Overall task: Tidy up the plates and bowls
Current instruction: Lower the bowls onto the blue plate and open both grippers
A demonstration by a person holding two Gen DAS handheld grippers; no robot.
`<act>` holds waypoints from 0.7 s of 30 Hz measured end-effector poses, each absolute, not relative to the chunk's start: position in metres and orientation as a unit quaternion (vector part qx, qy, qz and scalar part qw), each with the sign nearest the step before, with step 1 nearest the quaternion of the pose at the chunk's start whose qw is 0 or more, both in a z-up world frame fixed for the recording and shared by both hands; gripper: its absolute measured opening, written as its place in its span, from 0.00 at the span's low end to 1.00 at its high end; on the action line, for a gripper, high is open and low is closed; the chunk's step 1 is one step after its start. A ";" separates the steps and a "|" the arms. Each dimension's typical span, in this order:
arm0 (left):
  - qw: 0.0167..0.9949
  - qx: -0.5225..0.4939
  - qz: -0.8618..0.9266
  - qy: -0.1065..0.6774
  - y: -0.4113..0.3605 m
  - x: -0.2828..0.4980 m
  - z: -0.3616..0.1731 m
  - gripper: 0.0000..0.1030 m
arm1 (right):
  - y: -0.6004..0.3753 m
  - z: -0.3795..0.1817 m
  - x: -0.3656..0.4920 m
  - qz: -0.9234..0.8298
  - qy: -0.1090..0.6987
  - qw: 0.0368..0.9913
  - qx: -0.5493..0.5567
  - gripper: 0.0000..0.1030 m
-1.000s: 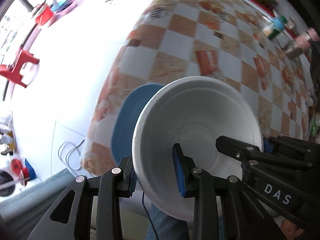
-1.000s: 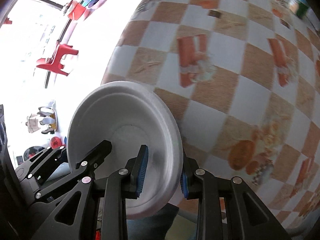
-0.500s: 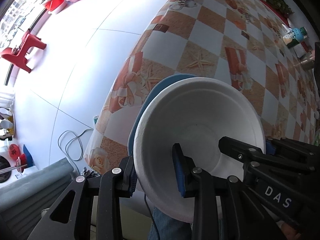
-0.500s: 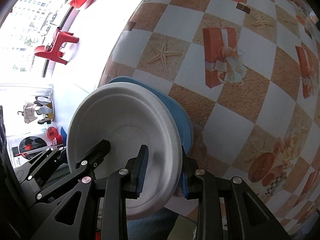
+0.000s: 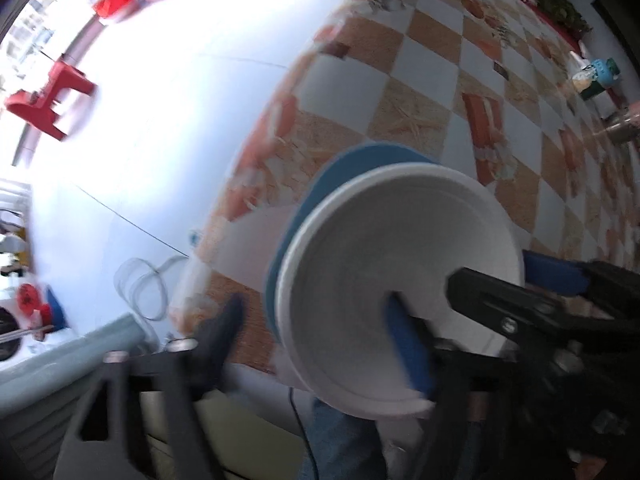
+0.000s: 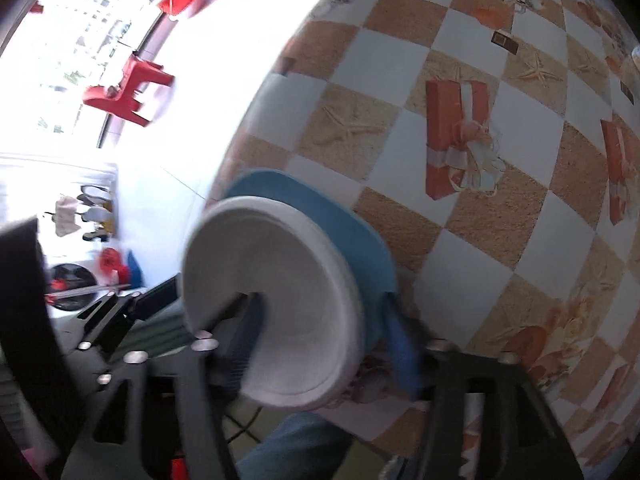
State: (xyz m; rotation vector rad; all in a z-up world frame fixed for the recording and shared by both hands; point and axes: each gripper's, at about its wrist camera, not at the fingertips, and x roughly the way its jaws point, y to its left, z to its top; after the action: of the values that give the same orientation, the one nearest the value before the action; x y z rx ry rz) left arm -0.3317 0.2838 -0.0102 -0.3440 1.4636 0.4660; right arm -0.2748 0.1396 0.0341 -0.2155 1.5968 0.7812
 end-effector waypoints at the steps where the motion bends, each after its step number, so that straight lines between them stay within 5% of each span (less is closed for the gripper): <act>1: 0.713 -0.145 0.211 0.653 0.281 -0.331 -0.006 0.79 | 0.140 0.038 -0.275 0.337 0.689 0.633 -0.102 0.71; 7: 0.715 -0.153 0.215 0.647 0.282 -0.333 0.000 0.88 | 0.133 0.052 -0.274 0.340 0.678 0.645 -0.093 0.72; 9: 0.709 -0.149 0.225 0.651 0.284 -0.332 -0.001 0.98 | 0.129 0.053 -0.272 0.338 0.674 0.650 -0.092 0.97; 10: 0.703 -0.142 0.234 0.656 0.285 -0.331 -0.002 1.00 | 0.126 0.055 -0.272 0.337 0.668 0.657 -0.092 1.00; 21: 0.711 -0.123 0.231 0.653 0.277 -0.334 0.009 1.00 | 0.113 0.059 -0.267 0.324 0.654 0.671 -0.126 1.00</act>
State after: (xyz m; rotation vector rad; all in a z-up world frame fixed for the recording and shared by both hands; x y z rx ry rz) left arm -0.3338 0.2773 0.0085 -0.2738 1.4493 0.5116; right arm -0.2674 0.1132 0.0594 -0.2848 1.4740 0.7304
